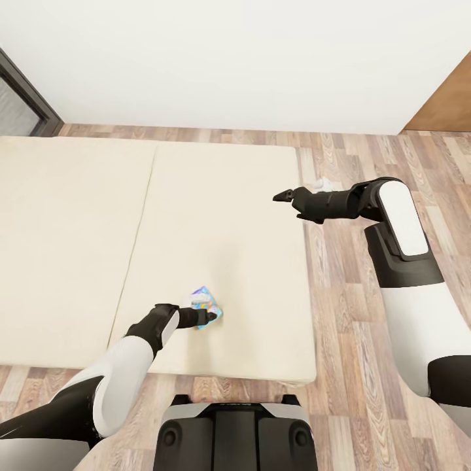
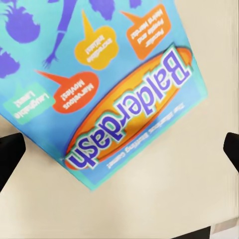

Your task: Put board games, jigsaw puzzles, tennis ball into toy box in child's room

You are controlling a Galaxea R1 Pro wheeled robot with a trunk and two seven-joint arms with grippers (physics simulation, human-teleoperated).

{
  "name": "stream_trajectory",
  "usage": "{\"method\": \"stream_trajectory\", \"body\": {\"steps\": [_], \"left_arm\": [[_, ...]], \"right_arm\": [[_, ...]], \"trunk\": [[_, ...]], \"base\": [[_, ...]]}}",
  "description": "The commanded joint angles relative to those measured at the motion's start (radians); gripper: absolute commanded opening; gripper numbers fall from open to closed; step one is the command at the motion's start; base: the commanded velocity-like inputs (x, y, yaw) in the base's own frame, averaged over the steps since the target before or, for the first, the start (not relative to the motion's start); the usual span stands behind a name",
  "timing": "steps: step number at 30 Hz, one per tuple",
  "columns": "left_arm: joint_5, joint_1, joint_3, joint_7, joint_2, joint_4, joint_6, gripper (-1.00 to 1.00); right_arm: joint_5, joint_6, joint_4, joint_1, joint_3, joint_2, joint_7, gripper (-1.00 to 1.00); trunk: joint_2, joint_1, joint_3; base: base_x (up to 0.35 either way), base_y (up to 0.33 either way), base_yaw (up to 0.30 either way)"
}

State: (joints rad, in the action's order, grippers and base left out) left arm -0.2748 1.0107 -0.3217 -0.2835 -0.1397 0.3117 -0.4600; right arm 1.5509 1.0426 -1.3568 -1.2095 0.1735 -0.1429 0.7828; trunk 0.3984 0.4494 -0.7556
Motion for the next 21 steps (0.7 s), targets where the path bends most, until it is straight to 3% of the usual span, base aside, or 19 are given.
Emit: {"method": "stream_trajectory", "body": {"steps": [1, 21], "left_arm": [[-0.011, 0.000, -0.008, -0.006, -0.001, 0.003, -0.006, 1.00], [-0.011, 0.000, -0.008, -0.006, -0.001, 0.003, -0.005, 1.00]], "right_arm": [[0.009, 0.000, -0.001, -0.001, 0.001, -0.001, 0.010, 1.00], [0.009, 0.000, -0.001, -0.001, 0.002, 0.000, 0.010, 1.00]], "trunk": [[0.002, 0.001, -0.001], [0.002, 0.001, -0.001]], "base": [[0.000, -0.116, 0.000], [0.000, -0.106, 0.000]]}}
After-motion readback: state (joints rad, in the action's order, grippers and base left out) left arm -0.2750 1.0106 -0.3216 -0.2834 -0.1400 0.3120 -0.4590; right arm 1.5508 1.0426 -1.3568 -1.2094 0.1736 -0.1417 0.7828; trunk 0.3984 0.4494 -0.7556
